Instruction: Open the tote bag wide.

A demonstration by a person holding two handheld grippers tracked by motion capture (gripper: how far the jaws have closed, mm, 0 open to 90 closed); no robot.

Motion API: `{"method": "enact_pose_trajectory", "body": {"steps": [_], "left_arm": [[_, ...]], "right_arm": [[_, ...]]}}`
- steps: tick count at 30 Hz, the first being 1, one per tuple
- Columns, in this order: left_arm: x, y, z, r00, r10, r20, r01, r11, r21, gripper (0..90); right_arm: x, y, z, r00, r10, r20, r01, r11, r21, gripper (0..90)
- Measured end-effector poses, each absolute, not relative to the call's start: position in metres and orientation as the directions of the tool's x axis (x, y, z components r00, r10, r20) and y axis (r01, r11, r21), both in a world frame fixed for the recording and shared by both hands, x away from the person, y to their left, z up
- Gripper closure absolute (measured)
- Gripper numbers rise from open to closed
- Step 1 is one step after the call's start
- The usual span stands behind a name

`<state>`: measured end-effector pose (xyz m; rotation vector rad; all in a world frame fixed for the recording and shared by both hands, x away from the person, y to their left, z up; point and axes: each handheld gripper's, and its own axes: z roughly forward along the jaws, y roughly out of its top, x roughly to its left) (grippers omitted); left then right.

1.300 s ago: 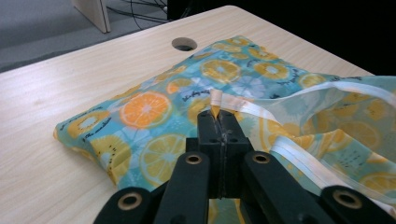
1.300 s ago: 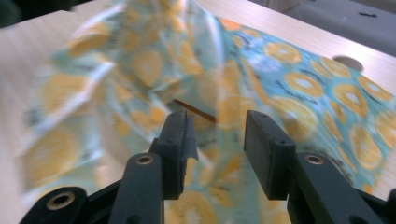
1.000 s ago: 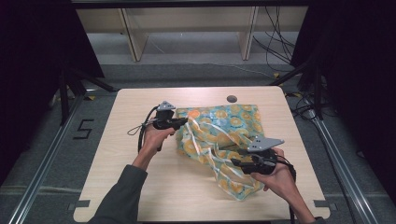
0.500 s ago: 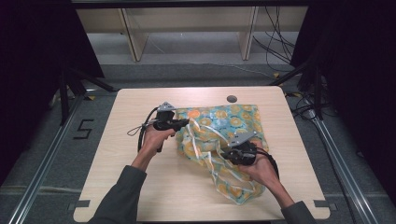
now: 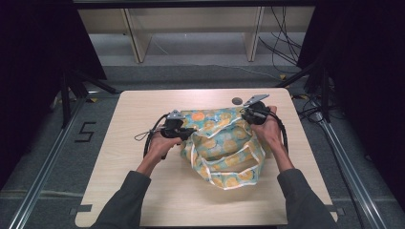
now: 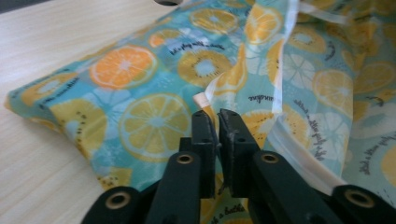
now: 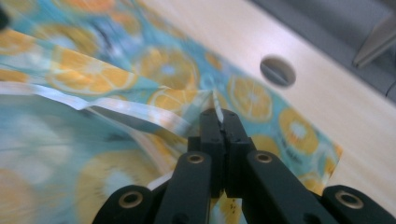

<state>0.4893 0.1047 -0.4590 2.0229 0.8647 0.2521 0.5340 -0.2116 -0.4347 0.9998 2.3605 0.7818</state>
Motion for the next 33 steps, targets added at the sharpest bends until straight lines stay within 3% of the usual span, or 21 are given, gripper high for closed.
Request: {"method": "enact_pose_trajectory", "body": {"steps": [2, 3, 4, 7, 11, 17, 19, 23, 29, 31, 33], "left_arm": [[0.488, 0.105, -0.454, 0.734, 0.667, -0.127, 0.48, -0.377, 0.792, 67.7], [0.487, 0.105, -0.448, 0.729, 0.675, -0.116, 0.475, -0.377, 0.795, 67.7], [0.483, 0.105, -0.439, 0.719, 0.687, -0.101, 0.468, -0.372, 0.802, 61.5], [0.461, 0.099, -0.397, 0.744, 0.668, -0.03, 0.368, -0.371, 0.853, 51.6], [0.443, 0.082, -0.384, 0.8, 0.596, -0.068, 0.343, -0.361, 0.867, 50.4], [0.425, 0.043, -0.409, 0.87, 0.493, -0.028, 0.334, -0.547, 0.767, 48.7], [0.427, 0.038, -0.428, 0.862, 0.506, 0.029, 0.343, -0.626, 0.7, 44.4], [0.427, 0.041, -0.44, 0.859, 0.511, 0.036, 0.353, -0.641, 0.682, 39.9], [0.425, 0.031, -0.468, 0.855, 0.483, 0.19, 0.301, -0.759, 0.577, 33.8], [0.427, 0.032, -0.476, 0.842, 0.495, 0.216, 0.312, -0.772, 0.553, 35.1], [0.428, 0.034, -0.478, 0.838, 0.486, 0.248, 0.297, -0.789, 0.538, 44.4]], "right_arm": [[0.538, -0.211, -0.444, -0.624, 0.76, -0.182, 0.5, 0.567, 0.654, 90.0], [0.538, -0.211, -0.444, -0.624, 0.76, -0.182, 0.5, 0.567, 0.654, 90.0], [0.537, -0.211, -0.445, -0.625, 0.763, -0.167, 0.514, 0.563, 0.647, 90.0], [0.536, -0.211, -0.445, -0.629, 0.756, -0.181, 0.503, 0.574, 0.646, 90.0], [0.536, -0.211, -0.445, -0.628, 0.758, -0.177, 0.512, 0.573, 0.639, 89.9], [0.534, -0.211, -0.443, -0.624, 0.761, -0.178, 0.516, 0.572, 0.638, 89.8], [0.533, -0.211, -0.441, -0.623, 0.765, -0.163, 0.522, 0.562, 0.642, 89.8], [0.532, -0.21, -0.441, -0.621, 0.767, -0.16, 0.517, 0.554, 0.652, 89.7], [0.532, -0.208, -0.444, -0.629, 0.765, -0.138, 0.537, 0.555, 0.635, 89.4], [0.532, -0.207, -0.445, -0.622, 0.769, -0.146, 0.53, 0.551, 0.645, 89.3], [0.532, -0.208, -0.444, -0.626, 0.766, -0.148, 0.528, 0.556, 0.643, 89.3]]}}
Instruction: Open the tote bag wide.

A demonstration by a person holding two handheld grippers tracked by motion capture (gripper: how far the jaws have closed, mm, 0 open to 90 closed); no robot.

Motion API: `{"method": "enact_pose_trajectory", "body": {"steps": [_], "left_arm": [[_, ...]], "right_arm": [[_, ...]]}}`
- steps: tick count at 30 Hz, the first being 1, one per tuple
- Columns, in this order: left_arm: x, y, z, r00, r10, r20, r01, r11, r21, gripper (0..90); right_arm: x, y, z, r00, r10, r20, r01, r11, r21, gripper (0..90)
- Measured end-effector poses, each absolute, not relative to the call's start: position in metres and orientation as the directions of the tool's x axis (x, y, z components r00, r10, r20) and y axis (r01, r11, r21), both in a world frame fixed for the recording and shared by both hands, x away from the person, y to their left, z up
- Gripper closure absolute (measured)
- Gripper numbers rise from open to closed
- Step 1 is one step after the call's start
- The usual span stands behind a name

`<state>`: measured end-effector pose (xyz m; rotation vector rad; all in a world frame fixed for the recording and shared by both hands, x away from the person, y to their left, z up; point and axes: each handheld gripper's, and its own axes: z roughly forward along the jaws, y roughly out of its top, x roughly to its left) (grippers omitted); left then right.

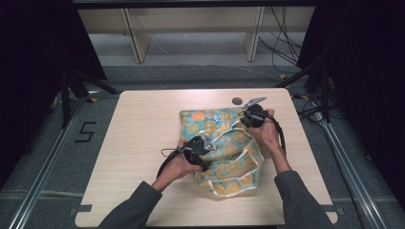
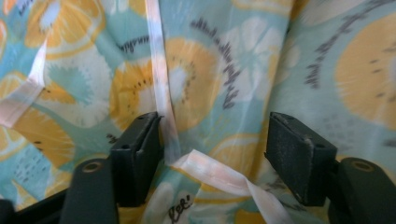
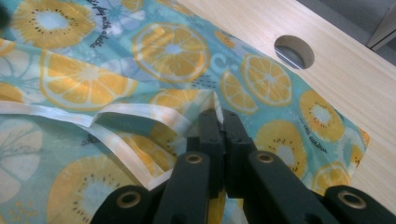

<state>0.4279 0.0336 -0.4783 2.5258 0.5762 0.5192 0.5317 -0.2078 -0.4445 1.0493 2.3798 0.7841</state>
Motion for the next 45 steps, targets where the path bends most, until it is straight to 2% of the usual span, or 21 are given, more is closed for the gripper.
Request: {"method": "enact_pose_trajectory", "body": {"steps": [1, 2, 3, 4, 6, 7, 13, 15, 17, 20, 23, 26, 27, 30, 31, 32, 33, 34, 39, 40, 45], "left_arm": [[0.429, 0.034, -0.479, 0.836, 0.48, 0.265, 0.283, -0.792, 0.542, 44.4], [0.43, 0.037, -0.477, 0.837, 0.472, 0.275, 0.27, -0.795, 0.543, 51.9], [0.431, 0.039, -0.476, 0.842, 0.467, 0.271, 0.259, -0.79, 0.556, 60.6], [0.431, 0.042, -0.472, 0.844, 0.464, 0.269, 0.238, -0.774, 0.587, 74.7], [0.43, 0.042, -0.469, 0.842, 0.471, 0.264, 0.235, -0.76, 0.605, 80.7], [0.43, 0.043, -0.465, 0.842, 0.471, 0.263, 0.225, -0.749, 0.623, 86.4], [0.436, 0.059, -0.437, 0.837, 0.524, 0.159, 0.257, -0.632, 0.731, 88.5], [0.441, 0.065, -0.431, 0.826, 0.547, 0.137, 0.271, -0.597, 0.755, 88.6], [0.444, 0.069, -0.427, 0.823, 0.557, 0.117, 0.28, -0.575, 0.769, 88.5], [0.447, 0.071, -0.421, 0.816, 0.574, 0.073, 0.297, -0.524, 0.798, 88.5], [0.446, 0.071, -0.419, 0.815, 0.576, 0.066, 0.299, -0.514, 0.804, 88.4], [0.444, 0.073, -0.418, 0.817, 0.574, 0.064, 0.297, -0.513, 0.805, 88.4], [0.443, 0.074, -0.417, 0.821, 0.565, 0.074, 0.287, -0.522, 0.803, 88.4], [0.443, 0.075, -0.418, 0.819, 0.571, 0.054, 0.3, -0.507, 0.808, 88.4], [0.443, 0.076, -0.418, 0.82, 0.571, 0.042, 0.306, -0.499, 0.811, 88.5], [0.442, 0.077, -0.419, 0.821, 0.569, 0.032, 0.311, -0.495, 0.811, 88.5], [0.442, 0.078, -0.419, 0.826, 0.562, 0.038, 0.304, -0.502, 0.81, 88.6], [0.437, 0.081, -0.42, 0.832, 0.555, 0.022, 0.307, -0.493, 0.814, 88.6], [0.425, 0.095, -0.413, 0.834, 0.552, -0.012, 0.307, -0.446, 0.841, 88.8], [0.422, 0.1, -0.409, 0.835, 0.55, 0.018, 0.286, -0.462, 0.839, 88.9], [0.406, 0.123, -0.393, 0.829, 0.559, 0.007, 0.279, -0.425, 0.861, 89.0]], "right_arm": [[0.532, -0.209, -0.444, -0.629, 0.761, -0.156, 0.516, 0.56, 0.648, 89.2], [0.531, -0.209, -0.443, -0.633, 0.762, -0.136, 0.53, 0.556, 0.64, 89.1], [0.53, -0.208, -0.444, -0.623, 0.772, -0.124, 0.54, 0.539, 0.646, 88.9], [0.53, -0.209, -0.443, -0.634, 0.761, -0.134, 0.533, 0.556, 0.637, 87.9], [0.528, -0.21, -0.441, -0.632, 0.766, -0.121, 0.543, 0.548, 0.637, 87.2], [0.526, -0.212, -0.439, -0.633, 0.765, -0.119, 0.531, 0.54, 0.653, 82.9], [0.509, -0.215, -0.422, -0.642, 0.762, -0.081, 0.5, 0.496, 0.71, 68.8], [0.487, -0.221, -0.4, -0.657, 0.753, 0.007, 0.505, 0.433, 0.747, 59.7], [0.479, -0.221, -0.395, -0.664, 0.748, 0.018, 0.49, 0.417, 0.765, 56.5], [0.443, -0.223, -0.384, -0.695, 0.719, -0.004, 0.437, 0.426, 0.792, 50.4], [0.431, -0.223, -0.388, -0.698, 0.716, -0.018, 0.45, 0.458, 0.767, 48.2], [0.43, -0.23, -0.402, -0.622, 0.775, -0.111, 0.482, 0.49, 0.726, 46.8], [0.437, -0.239, -0.411, -0.581, 0.805, -0.123, 0.541, 0.495, 0.68, 44.9], [0.44, -0.246, -0.418, -0.561, 0.818, -0.126, 0.566, 0.491, 0.662, 48.1], [0.44, -0.251, -0.425, -0.588, 0.8, -0.118, 0.574, 0.516, 0.636, 68.6], [0.44, -0.251, -0.425, -0.588, 0.8, -0.118, 0.574, 0.516, 0.636, 68.6], [0.438, -0.255, -0.434, -0.615, 0.783, -0.098, 0.563, 0.522, 0.641, 86.3], [0.435, -0.258, -0.434, -0.634, 0.769, -0.078, 0.578, 0.539, 0.613, 90.0], [0.425, -0.266, -0.438, -0.644, 0.763, -0.058, 0.574, 0.531, 0.623, 90.0], [0.421, -0.268, -0.435, -0.652, 0.756, -0.046, 0.581, 0.538, 0.611, 90.0], [0.4, -0.268, -0.423, -0.672, 0.737, -0.075, 0.512, 0.535, 0.672, 90.0]]}}
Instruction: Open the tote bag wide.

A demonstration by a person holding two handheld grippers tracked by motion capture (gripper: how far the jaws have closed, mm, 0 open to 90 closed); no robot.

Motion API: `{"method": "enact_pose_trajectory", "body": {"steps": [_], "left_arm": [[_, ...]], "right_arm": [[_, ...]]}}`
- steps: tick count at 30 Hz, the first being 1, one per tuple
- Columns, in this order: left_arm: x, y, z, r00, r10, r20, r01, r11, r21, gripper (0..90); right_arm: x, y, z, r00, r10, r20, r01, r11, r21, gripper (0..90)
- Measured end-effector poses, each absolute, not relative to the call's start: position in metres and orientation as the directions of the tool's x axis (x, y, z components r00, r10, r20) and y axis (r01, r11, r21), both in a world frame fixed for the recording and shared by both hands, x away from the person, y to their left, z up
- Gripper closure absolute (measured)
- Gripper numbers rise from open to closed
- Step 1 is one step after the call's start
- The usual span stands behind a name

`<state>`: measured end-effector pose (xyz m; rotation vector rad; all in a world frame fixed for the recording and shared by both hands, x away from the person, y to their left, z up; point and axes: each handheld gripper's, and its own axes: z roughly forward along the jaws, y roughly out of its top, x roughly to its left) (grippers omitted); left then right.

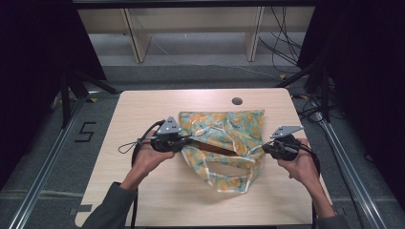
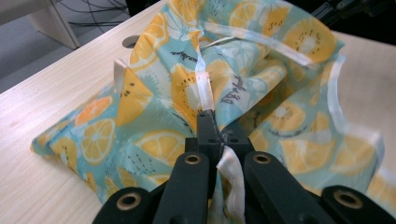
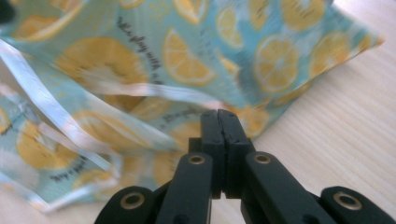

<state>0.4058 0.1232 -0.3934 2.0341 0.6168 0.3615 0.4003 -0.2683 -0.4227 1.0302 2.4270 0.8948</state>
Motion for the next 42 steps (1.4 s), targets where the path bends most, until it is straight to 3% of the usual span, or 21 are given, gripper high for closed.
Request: {"method": "enact_pose_trajectory", "body": {"steps": [2, 7, 14, 23, 25, 28, 30, 36, 38, 42], "left_arm": [[0.403, 0.13, -0.387, 0.827, 0.562, -0.002, 0.277, -0.404, 0.872, 89.0], [0.403, 0.137, -0.376, 0.816, 0.578, -0.02, 0.284, -0.37, 0.885, 88.9], [0.417, 0.132, -0.378, 0.805, 0.591, -0.057, 0.309, -0.336, 0.89, 88.8], [0.425, 0.128, -0.38, 0.803, 0.591, -0.072, 0.326, -0.336, 0.883, 88.4], [0.425, 0.127, -0.382, 0.806, 0.587, -0.083, 0.33, -0.328, 0.885, 88.3], [0.425, 0.127, -0.382, 0.805, 0.589, -0.079, 0.334, -0.338, 0.88, 88.2], [0.427, 0.128, -0.383, 0.812, 0.578, -0.084, 0.329, -0.334, 0.884, 88.2], [0.429, 0.126, -0.388, 0.812, 0.573, -0.107, 0.348, -0.33, 0.877, 88.1], [0.43, 0.124, -0.389, 0.824, 0.557, -0.105, 0.342, -0.34, 0.876, 88.0], [0.43, 0.12, -0.39, 0.82, 0.561, -0.115, 0.349, -0.33, 0.877, 88.0]], "right_arm": [[0.393, -0.265, -0.415, -0.701, 0.711, -0.057, 0.483, 0.533, 0.695, 90.0], [0.383, -0.246, -0.398, -0.771, 0.637, 0.007, 0.415, 0.494, 0.764, 71.0], [0.388, -0.222, -0.401, -0.813, 0.581, -0.022, 0.38, 0.559, 0.736, 47.9], [0.373, -0.198, -0.391, -0.819, 0.573, 0.005, 0.361, 0.51, 0.781, 37.2], [0.373, -0.188, -0.394, -0.811, 0.583, -0.047, 0.345, 0.542, 0.766, 39.9], [0.382, -0.181, -0.4, -0.796, 0.596, -0.101, 0.341, 0.581, 0.739, 76.2], [0.392, -0.187, -0.399, -0.774, 0.615, -0.153, 0.322, 0.59, 0.741, 88.9], [0.451, -0.219, -0.396, -0.669, 0.723, -0.173, 0.383, 0.534, 0.754, 90.0], [0.477, -0.227, -0.405, -0.624, 0.771, -0.127, 0.448, 0.487, 0.75, 90.0], [0.511, -0.229, -0.432, -0.622, 0.778, -0.087, 0.522, 0.495, 0.694, 90.0]]}}
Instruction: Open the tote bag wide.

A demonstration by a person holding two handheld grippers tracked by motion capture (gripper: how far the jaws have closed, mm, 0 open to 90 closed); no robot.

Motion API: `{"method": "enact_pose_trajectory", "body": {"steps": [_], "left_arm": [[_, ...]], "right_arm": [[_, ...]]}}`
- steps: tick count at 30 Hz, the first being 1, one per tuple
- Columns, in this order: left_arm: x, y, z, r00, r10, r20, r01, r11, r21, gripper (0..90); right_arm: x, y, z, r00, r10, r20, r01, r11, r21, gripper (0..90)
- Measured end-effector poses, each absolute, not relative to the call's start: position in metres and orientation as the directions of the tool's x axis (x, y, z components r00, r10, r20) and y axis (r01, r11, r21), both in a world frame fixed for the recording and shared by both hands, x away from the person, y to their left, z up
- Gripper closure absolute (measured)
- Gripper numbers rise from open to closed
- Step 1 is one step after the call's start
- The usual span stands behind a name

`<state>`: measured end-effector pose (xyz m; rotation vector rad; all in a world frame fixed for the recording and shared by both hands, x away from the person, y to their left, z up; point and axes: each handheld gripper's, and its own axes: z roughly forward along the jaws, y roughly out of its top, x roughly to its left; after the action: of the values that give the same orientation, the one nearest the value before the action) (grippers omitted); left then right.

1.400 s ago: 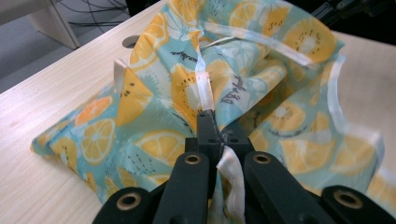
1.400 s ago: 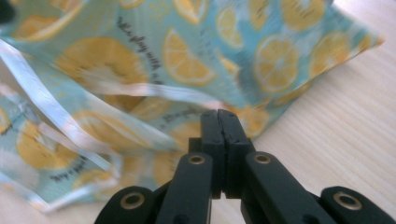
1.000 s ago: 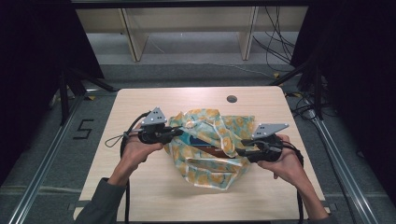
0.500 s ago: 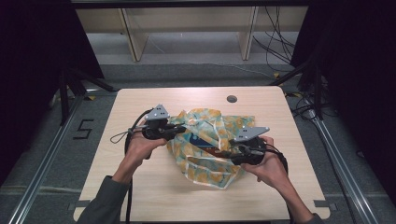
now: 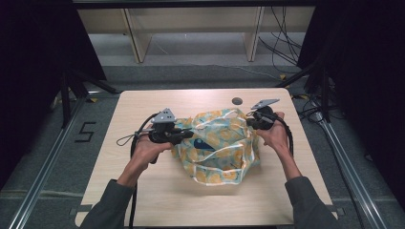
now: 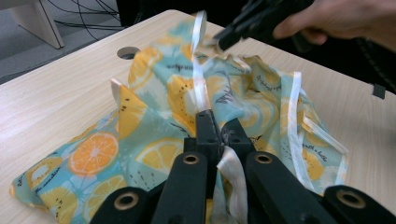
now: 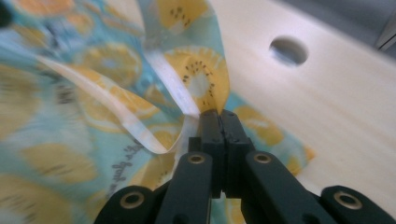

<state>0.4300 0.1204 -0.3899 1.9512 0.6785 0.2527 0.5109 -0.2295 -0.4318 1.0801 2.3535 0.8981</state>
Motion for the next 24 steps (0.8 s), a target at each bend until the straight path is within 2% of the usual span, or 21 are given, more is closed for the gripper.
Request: {"method": "enact_pose_trajectory", "body": {"steps": [3, 5, 8, 9, 11, 14, 16, 18, 24], "left_arm": [[0.435, 0.121, -0.393, 0.815, 0.57, -0.103, 0.347, -0.338, 0.875, 87.8], [0.439, 0.12, -0.397, 0.806, 0.58, -0.121, 0.369, -0.331, 0.868, 87.8], [0.445, 0.117, -0.4, 0.802, 0.583, -0.131, 0.381, -0.329, 0.864, 87.7], [0.448, 0.116, -0.401, 0.808, 0.574, -0.131, 0.376, -0.331, 0.865, 87.7], [0.453, 0.115, -0.402, 0.8, 0.584, -0.137, 0.391, -0.334, 0.858, 87.6], [0.465, 0.112, -0.407, 0.789, 0.59, -0.172, 0.42, -0.315, 0.851, 87.6], [0.472, 0.11, -0.409, 0.778, 0.6, -0.183, 0.44, -0.313, 0.842, 87.6], [0.477, 0.108, -0.409, 0.775, 0.604, -0.188, 0.447, -0.312, 0.838, 87.6], [0.483, 0.106, -0.405, 0.771, 0.605, -0.198, 0.46, -0.314, 0.831, 87.6]], "right_arm": [[0.515, -0.223, -0.452, -0.644, 0.763, -0.053, 0.568, 0.523, 0.635, 90.0], [0.512, -0.22, -0.456, -0.632, 0.774, -0.036, 0.588, 0.509, 0.628, 80.6], [0.503, -0.227, -0.443, -0.595, 0.803, -0.031, 0.599, 0.468, 0.649, 64.7], [0.496, -0.228, -0.433, -0.575, 0.818, 0.009, 0.619, 0.427, 0.659, 63.6], [0.48, -0.233, -0.41, -0.597, 0.802, 0.012, 0.567, 0.411, 0.713, 62.3], [0.459, -0.231, -0.384, -0.669, 0.743, 0.021, 0.484, 0.415, 0.771, 66.6], [0.442, -0.218, -0.377, -0.714, 0.699, 0.029, 0.46, 0.437, 0.773, 70.0], [0.43, -0.198, -0.383, -0.775, 0.631, 0.022, 0.425, 0.496, 0.757, 76.1], [0.423, -0.174, -0.419, -0.834, 0.535, 0.132, 0.458, 0.54, 0.706, 80.4]]}}
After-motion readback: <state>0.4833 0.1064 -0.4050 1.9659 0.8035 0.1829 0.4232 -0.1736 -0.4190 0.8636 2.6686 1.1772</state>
